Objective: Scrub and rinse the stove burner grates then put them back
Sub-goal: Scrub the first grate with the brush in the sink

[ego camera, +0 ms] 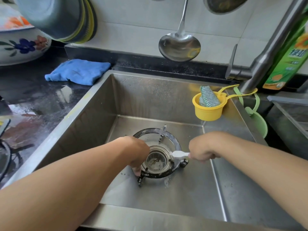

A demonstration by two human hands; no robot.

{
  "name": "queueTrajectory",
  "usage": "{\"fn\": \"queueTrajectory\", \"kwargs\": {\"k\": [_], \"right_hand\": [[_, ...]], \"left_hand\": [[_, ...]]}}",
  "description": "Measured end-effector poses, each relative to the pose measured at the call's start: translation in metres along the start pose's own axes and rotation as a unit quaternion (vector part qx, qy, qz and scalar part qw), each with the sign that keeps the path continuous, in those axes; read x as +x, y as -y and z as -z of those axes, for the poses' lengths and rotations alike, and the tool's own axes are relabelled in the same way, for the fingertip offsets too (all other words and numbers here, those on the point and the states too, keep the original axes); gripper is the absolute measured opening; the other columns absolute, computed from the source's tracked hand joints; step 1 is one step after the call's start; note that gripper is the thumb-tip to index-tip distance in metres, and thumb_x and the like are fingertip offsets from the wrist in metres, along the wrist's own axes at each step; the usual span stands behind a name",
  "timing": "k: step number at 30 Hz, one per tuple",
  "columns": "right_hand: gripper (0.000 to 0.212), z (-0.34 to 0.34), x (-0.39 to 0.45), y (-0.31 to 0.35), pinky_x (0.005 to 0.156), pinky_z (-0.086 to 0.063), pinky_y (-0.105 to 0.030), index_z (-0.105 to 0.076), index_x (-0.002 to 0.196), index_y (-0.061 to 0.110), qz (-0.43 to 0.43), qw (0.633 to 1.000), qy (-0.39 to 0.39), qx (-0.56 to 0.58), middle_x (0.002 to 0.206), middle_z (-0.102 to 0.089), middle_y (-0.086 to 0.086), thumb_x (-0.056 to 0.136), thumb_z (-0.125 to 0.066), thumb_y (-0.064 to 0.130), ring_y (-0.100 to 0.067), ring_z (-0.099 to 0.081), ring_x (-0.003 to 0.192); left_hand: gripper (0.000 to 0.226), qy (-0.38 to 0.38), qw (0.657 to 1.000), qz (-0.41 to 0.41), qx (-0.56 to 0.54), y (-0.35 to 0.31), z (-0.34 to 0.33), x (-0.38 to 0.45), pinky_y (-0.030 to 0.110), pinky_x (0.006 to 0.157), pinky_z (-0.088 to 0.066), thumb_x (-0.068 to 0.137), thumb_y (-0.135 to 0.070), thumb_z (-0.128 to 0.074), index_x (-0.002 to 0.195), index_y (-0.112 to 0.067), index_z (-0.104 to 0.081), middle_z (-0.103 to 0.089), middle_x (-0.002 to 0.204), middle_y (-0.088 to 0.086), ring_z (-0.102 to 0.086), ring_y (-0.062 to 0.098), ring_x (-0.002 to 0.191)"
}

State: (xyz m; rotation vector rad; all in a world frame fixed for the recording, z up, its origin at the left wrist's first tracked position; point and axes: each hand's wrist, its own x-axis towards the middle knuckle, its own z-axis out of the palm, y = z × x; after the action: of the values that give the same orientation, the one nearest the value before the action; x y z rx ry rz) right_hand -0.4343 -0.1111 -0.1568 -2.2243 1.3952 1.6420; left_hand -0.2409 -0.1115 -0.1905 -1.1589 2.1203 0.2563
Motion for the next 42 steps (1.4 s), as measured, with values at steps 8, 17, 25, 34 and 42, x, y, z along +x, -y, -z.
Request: {"fn": "queueTrajectory", "kwargs": {"k": [8, 17, 25, 34, 42], "right_hand": [[0.043, -0.006, 0.028, -0.013, 0.071, -0.043, -0.032, -0.054, 0.139, 0.004, -0.054, 0.989, -0.115, 0.079, 0.123, -0.063, -0.018, 0.096, -0.045, 0.002, -0.034, -0.063, 0.098], [0.035, -0.008, 0.045, -0.008, 0.076, -0.050, -0.033, -0.064, 0.124, 0.003, -0.078, 0.984, -0.139, 0.078, 0.122, -0.065, -0.015, 0.092, -0.050, 0.004, -0.034, -0.066, 0.106], [0.038, -0.006, 0.043, 0.009, 0.076, -0.049, -0.034, -0.060, 0.130, 0.001, -0.043, 0.992, -0.110, 0.032, 0.123, -0.064, -0.016, 0.094, -0.049, 0.003, -0.035, -0.066, 0.107], [0.038, -0.006, 0.033, -0.002, 0.071, -0.048, -0.032, -0.058, 0.132, 0.003, -0.049, 0.987, -0.102, 0.112, 0.123, -0.063, -0.017, 0.097, -0.044, 0.003, -0.034, -0.065, 0.103], [0.033, 0.001, 0.009, -0.007, 0.057, -0.036, -0.028, -0.057, 0.127, 0.007, -0.012, 0.991, -0.074, 0.112, 0.097, -0.062, -0.015, 0.110, -0.031, 0.019, -0.032, -0.059, 0.079]], "left_hand": [[0.041, 0.010, 0.998, -0.063, -0.028, -0.014, -0.004, -0.007, 0.034, 0.078, -0.043, 0.096, -0.047, -0.063, 0.125, -0.018, -0.070, -0.068, 0.114, 0.005, -0.061, 0.028, 0.104], [0.043, -0.004, 0.989, -0.132, -0.061, -0.027, -0.007, -0.001, 0.029, 0.084, -0.035, 0.095, -0.036, -0.068, 0.135, -0.024, -0.062, -0.062, 0.135, 0.000, -0.055, 0.026, 0.124], [0.042, -0.003, 0.989, -0.131, -0.064, -0.024, -0.012, 0.003, 0.034, 0.086, -0.036, 0.097, -0.038, -0.064, 0.136, -0.024, -0.059, -0.056, 0.141, 0.003, -0.052, 0.030, 0.128], [0.041, -0.035, 0.991, -0.110, -0.066, -0.029, -0.014, 0.005, 0.035, 0.085, -0.041, 0.098, -0.041, -0.062, 0.135, -0.024, -0.061, -0.062, 0.132, 0.006, -0.056, 0.032, 0.122], [0.038, -0.011, 0.994, -0.110, -0.014, -0.029, -0.013, 0.002, 0.035, 0.076, -0.038, 0.105, -0.042, -0.050, 0.124, -0.014, -0.067, -0.058, 0.103, 0.004, -0.052, 0.027, 0.094]]}}
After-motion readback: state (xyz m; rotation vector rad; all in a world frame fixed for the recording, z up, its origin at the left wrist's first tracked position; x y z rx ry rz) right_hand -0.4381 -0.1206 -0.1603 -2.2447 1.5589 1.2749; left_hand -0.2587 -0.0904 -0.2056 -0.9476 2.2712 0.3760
